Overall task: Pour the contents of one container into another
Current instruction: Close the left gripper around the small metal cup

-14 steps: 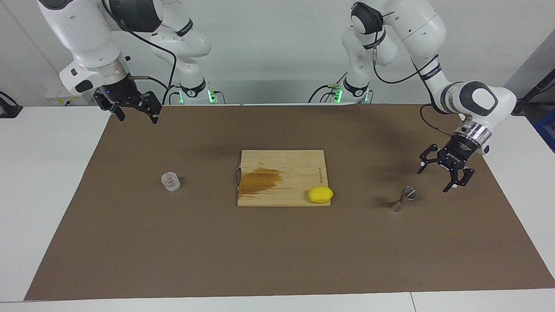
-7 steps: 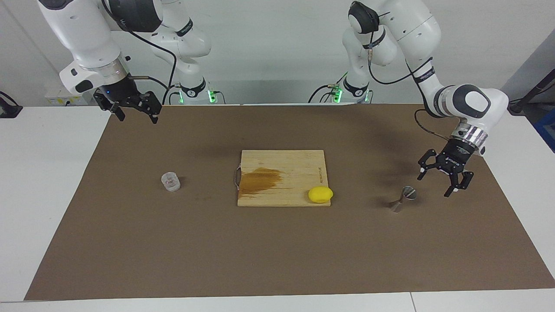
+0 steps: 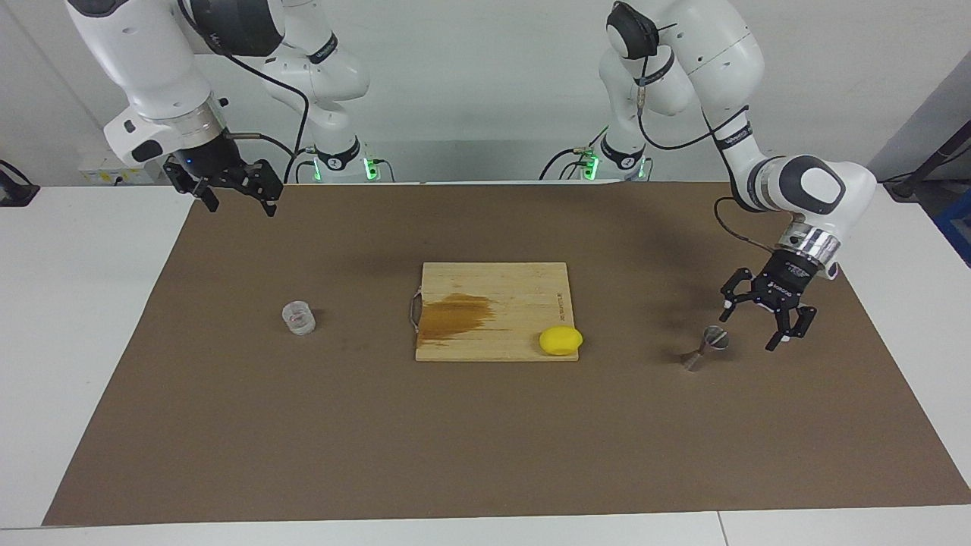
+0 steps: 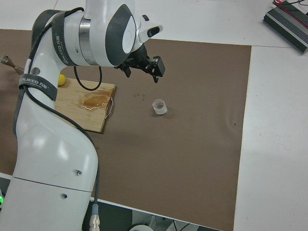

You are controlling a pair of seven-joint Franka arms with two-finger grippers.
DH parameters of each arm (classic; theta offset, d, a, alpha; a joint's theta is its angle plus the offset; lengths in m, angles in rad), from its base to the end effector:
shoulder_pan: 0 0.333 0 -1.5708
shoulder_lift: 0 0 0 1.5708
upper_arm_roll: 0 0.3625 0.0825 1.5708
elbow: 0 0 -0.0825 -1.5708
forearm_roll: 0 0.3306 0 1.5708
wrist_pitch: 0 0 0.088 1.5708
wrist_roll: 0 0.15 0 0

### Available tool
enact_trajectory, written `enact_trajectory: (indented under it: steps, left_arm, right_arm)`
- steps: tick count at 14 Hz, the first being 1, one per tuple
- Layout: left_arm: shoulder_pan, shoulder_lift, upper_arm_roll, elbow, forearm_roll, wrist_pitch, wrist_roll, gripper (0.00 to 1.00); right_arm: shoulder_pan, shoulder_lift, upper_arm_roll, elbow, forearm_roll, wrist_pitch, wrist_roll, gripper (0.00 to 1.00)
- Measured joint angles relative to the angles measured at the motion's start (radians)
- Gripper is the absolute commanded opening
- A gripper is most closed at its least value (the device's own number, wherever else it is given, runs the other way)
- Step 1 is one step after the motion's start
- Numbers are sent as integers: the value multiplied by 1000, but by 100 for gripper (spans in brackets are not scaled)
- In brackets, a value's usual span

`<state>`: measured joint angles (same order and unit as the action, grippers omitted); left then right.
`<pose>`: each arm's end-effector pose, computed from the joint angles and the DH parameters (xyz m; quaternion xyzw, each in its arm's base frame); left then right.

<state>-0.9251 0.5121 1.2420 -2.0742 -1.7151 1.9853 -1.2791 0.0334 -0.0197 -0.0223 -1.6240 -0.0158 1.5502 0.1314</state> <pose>0.5908 0.0148 0.3923 0.2765 0.8372 -0.2195 0.4177 0.4883 0.0029 0.6139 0.9978 -0.0600 -0.0264 0.0096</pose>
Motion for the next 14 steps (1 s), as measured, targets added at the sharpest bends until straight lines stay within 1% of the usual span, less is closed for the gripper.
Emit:
enact_trajectory:
  steps: [8,9,10,13,14]
  left_arm:
    - [-44,0,-6,-18,-2,11,-2,100]
    - [-54,0,-7,-26,-2,22,-2,98]
    - [-63,0,-7,-35,-2,31,-2,93]
    - [-72,0,-8,-42,-3,42,-2,87]
    - [-72,0,-7,-42,-3,43,-2,84]
  right_arm:
    - [0,0,0,0,0,0,0,100]
    - [0,0,0,0,0,0,0,100]
    - [0,0,0,0,0,0,0,100]
    - [0,0,0,0,0,0,0,100]
    - [0,0,0,0,0,0,0,100]
